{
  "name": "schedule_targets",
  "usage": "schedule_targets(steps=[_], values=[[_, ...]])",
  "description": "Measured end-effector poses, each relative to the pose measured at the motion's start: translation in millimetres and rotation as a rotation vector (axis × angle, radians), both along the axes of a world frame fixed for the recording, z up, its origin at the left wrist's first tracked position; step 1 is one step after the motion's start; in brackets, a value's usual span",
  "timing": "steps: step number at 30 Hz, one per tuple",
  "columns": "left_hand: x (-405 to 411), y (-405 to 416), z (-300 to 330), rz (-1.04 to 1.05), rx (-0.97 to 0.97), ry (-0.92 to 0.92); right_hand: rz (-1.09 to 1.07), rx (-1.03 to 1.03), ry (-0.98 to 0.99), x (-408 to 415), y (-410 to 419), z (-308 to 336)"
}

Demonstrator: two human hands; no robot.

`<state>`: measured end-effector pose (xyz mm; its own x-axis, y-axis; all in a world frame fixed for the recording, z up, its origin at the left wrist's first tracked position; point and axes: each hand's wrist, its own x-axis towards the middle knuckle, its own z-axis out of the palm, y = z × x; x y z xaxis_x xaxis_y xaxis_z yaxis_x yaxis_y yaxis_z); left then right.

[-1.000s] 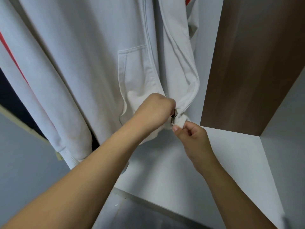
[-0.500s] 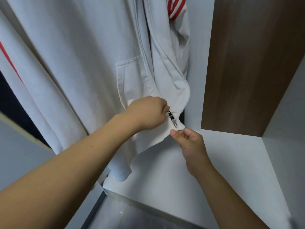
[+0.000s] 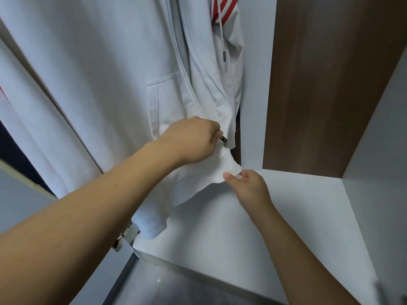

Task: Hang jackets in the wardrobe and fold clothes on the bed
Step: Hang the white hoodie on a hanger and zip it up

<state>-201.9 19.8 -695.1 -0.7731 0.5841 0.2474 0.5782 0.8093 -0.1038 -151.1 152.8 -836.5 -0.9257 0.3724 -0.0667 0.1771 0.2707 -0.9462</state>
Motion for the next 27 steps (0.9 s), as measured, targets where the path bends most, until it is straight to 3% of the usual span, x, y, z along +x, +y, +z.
schedule_targets(steps=[2, 6, 8, 11, 14, 16, 19, 22, 24, 27], values=[[7, 3, 2, -0.041, -0.007, -0.015, -0.036, 0.227, -0.070, -2, 1, 6], [15, 8, 6, -0.050, -0.027, -0.015, -0.060, 0.313, 0.326, -3, -3, 20], [17, 12, 8, -0.043, -0.055, 0.028, -0.117, 0.370, 0.386, -2, -4, 18], [5, 12, 28, 0.036, -0.160, 0.225, -0.105, 0.362, 0.297, 2, -8, 9], [-19, -1, 65, 0.164, -0.075, 0.430, -0.071, 0.422, 0.171, 4, -10, 5], [-25, -4, 81, 0.135, -0.046, 0.524, -0.029, 0.438, 0.124, 3, -10, 13], [-15, -5, 82, 0.063, -0.061, 0.483, 0.076, 0.368, 0.126, 0, -17, 37], [-8, -4, 82, 0.045, -0.117, 0.449, 0.105, 0.199, 0.251, -15, -23, 79], [-10, -1, 88, 0.058, -0.132, 0.423, 0.072, 0.262, 0.308, -31, -24, 103], [-16, 2, 107, 0.052, -0.214, 0.429, 0.068, 0.540, 0.236, -41, -26, 121]])
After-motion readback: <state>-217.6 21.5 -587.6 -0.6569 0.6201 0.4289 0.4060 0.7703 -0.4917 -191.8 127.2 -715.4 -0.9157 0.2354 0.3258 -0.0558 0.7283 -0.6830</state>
